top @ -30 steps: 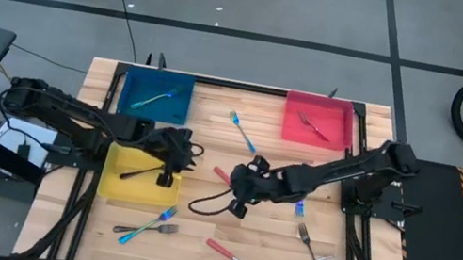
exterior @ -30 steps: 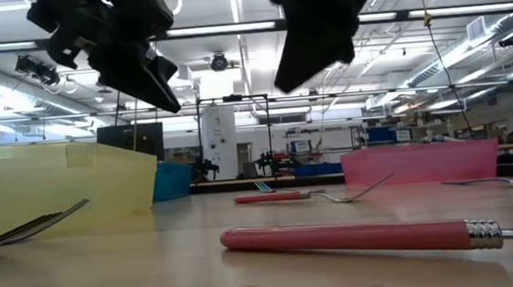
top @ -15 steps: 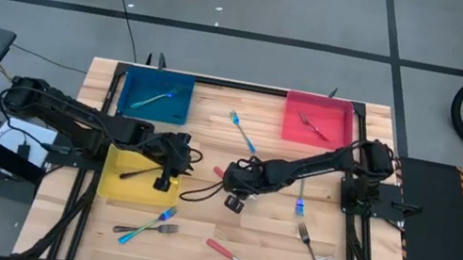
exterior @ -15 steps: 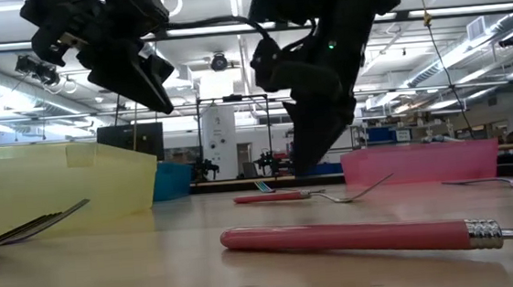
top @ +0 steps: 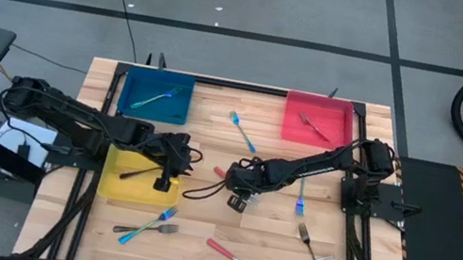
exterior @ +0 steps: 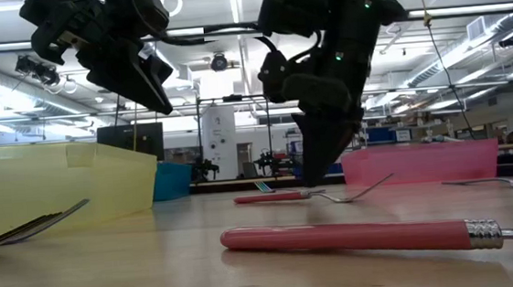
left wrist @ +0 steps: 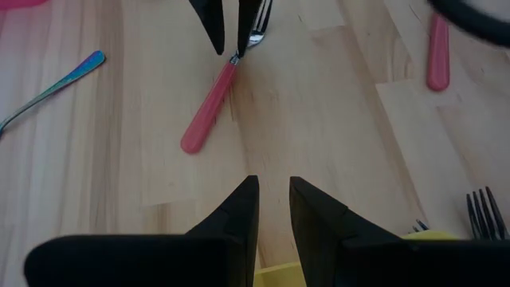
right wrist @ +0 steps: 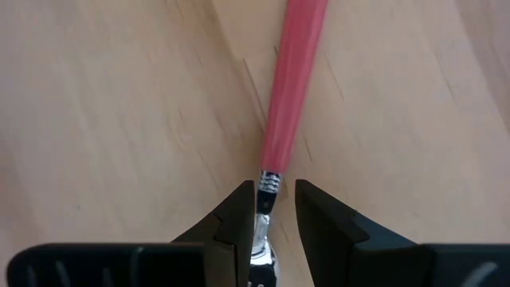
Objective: Sort silverware by color (type)
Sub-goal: Put the pink fork into the red bin
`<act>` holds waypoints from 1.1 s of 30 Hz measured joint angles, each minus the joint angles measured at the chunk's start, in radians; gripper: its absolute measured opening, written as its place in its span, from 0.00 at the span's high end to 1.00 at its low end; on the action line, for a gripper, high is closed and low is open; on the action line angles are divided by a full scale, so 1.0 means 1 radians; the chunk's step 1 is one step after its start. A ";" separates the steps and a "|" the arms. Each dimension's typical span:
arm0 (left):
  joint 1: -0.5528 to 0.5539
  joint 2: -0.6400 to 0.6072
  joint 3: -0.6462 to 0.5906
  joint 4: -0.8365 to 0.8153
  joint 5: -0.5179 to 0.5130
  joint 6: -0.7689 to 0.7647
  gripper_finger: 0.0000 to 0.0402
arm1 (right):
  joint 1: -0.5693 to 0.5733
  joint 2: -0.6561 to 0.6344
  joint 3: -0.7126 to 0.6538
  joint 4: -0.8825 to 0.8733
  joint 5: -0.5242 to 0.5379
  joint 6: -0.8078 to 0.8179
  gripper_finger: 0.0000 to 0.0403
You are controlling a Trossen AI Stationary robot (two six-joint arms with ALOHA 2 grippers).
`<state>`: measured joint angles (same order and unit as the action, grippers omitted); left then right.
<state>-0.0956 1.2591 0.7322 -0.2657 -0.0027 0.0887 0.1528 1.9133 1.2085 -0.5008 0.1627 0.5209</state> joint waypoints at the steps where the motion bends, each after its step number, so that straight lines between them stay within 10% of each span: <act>1: 0.000 0.000 0.000 0.000 0.000 0.000 0.82 | 0.000 0.000 -0.008 0.005 0.000 0.000 0.75; 33: 0.001 0.000 0.000 -0.002 0.000 0.009 0.82 | -0.024 -0.005 -0.105 0.150 0.017 0.001 0.94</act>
<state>-0.0948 1.2591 0.7322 -0.2680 -0.0029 0.0974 0.1284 1.9084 1.1030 -0.3509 0.1795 0.5218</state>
